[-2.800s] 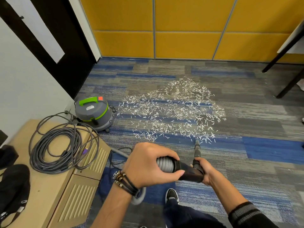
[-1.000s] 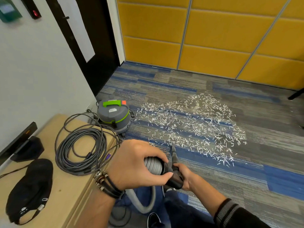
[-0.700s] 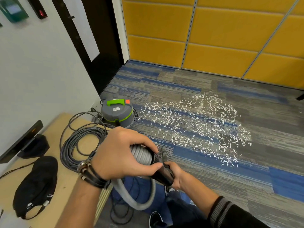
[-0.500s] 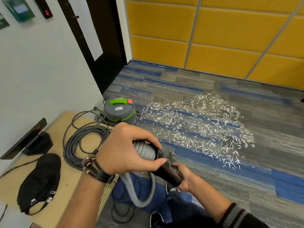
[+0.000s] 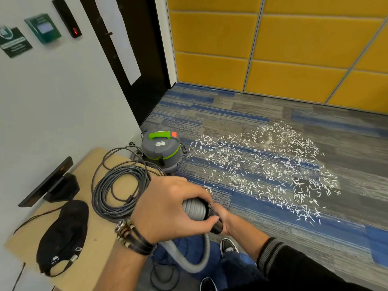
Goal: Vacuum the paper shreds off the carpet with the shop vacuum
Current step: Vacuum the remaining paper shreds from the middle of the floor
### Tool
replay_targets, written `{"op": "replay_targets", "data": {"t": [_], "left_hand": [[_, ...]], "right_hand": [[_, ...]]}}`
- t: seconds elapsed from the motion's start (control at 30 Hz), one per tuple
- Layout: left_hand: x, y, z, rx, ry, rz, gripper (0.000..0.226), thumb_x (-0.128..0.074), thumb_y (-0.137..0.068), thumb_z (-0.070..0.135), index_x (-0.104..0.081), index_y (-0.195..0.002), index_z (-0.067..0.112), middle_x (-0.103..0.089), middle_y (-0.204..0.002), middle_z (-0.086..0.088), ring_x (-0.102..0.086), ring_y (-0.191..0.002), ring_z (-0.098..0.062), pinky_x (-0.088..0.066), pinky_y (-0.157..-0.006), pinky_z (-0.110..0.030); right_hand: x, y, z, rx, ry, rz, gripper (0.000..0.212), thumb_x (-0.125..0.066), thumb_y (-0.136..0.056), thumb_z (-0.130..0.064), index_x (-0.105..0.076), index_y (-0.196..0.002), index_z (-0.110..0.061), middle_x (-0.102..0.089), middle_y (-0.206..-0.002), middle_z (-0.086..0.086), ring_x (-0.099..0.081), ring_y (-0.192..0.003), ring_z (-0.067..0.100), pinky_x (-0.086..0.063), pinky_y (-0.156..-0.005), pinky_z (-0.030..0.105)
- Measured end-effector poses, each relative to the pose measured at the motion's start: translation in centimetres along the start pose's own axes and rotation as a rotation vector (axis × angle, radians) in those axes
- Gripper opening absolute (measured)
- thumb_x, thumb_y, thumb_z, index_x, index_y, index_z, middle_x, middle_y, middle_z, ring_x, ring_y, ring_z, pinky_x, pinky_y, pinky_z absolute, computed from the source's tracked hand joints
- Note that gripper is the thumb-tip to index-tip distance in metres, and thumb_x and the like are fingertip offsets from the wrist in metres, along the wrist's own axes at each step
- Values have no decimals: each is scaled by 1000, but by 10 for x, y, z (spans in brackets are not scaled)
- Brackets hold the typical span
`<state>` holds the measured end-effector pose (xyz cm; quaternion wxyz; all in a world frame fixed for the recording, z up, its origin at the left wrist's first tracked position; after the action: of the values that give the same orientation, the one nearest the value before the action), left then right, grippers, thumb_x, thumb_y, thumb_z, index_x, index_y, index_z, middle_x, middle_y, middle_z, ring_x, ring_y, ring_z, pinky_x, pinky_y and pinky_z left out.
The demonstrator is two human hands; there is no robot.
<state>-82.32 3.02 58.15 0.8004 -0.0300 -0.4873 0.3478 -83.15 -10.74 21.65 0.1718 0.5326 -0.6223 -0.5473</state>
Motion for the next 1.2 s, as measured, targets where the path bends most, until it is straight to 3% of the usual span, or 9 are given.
{"op": "replay_targets", "data": {"t": [0.07, 0.17, 0.27, 0.47, 0.73, 0.83, 0.97, 1.1, 1.2], "left_hand": [[-1, 1, -4, 30, 51, -20, 25, -92, -66, 42, -80, -84, 30, -75, -83, 22, -67, -73, 3, -56, -71, -25], [-2, -2, -2, 26, 77, -38, 26, -94, -64, 41, -80, -84, 31, -74, -83, 23, -67, -74, 5, -54, -73, -19], [2, -8, -2, 27, 84, 3, 25, -94, -64, 38, -80, -83, 30, -74, -82, 23, -69, -73, 1, -56, -72, -25], [18, -17, -12, 56, 27, 79, 21, -90, -69, 39, -81, -84, 27, -75, -82, 19, -72, -74, -5, -57, -70, -32], [-9, -40, -15, 55, 13, -40, 25, -92, -66, 43, -80, -84, 31, -75, -82, 23, -70, -75, 2, -57, -72, -28], [-7, -43, -14, 46, 62, -64, 26, -93, -64, 41, -80, -83, 30, -74, -82, 24, -70, -75, 3, -57, -72, -26], [6, -47, -20, 67, 39, 18, 22, -90, -68, 41, -81, -84, 29, -75, -81, 19, -71, -75, -1, -58, -71, -29], [7, -58, -23, 63, -16, 18, 23, -88, -70, 44, -81, -85, 29, -75, -83, 20, -70, -77, 2, -57, -72, -25], [-11, -65, -27, 58, -25, -47, 23, -88, -69, 43, -80, -85, 29, -75, -84, 21, -69, -77, 4, -57, -74, -24]], "right_hand": [[-2, 19, 9, -25, -48, 58, 53, -47, -94, -35, -58, -133, -1, -65, -119, 25, -65, -103, 38, -58, -79, 48], [10, 26, 16, -38, -57, 90, 53, -45, -96, -36, -56, -135, -1, -66, -116, 24, -65, -104, 38, -58, -78, 48], [14, 36, 5, -48, -72, 65, 39, -40, -100, -29, -61, -111, 1, -68, -89, 22, -67, -76, 34, -59, -61, 41], [14, 35, -31, 36, -52, 72, 36, -45, -96, -30, -57, -113, -1, -62, -100, 20, -62, -81, 32, -53, -89, 43], [19, 17, -30, 42, -59, 107, 49, -45, -95, -31, -56, -133, -2, -60, -122, 23, -61, -99, 37, -42, -106, 51], [22, 24, -21, -10, -90, 118, 45, -44, -97, -32, -61, -126, -3, -65, -115, 23, -61, -99, 36, -47, -102, 49], [27, 20, -43, 15, -85, 92, 30, -45, -98, -31, -56, -105, -3, -63, -88, 20, -61, -76, 32, -56, -71, 38], [15, 11, -68, 85, -64, 91, 31, -49, -95, -31, -53, -113, -6, -63, -98, 20, -62, -79, 34, -49, -96, 47], [14, 7, -71, 90, -96, 94, 33, -46, -97, -33, -53, -118, -8, -64, -105, 20, -65, -83, 35, -52, -92, 51]]}}
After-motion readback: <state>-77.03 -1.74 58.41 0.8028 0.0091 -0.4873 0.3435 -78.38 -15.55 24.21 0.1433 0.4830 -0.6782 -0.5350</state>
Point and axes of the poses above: each hand's wrist, its own y-axis away from the middle knuckle, its own x-axis out of the back of the hand, z = x × y, the point moved 5 cm from there along -y, towards the middle knuckle
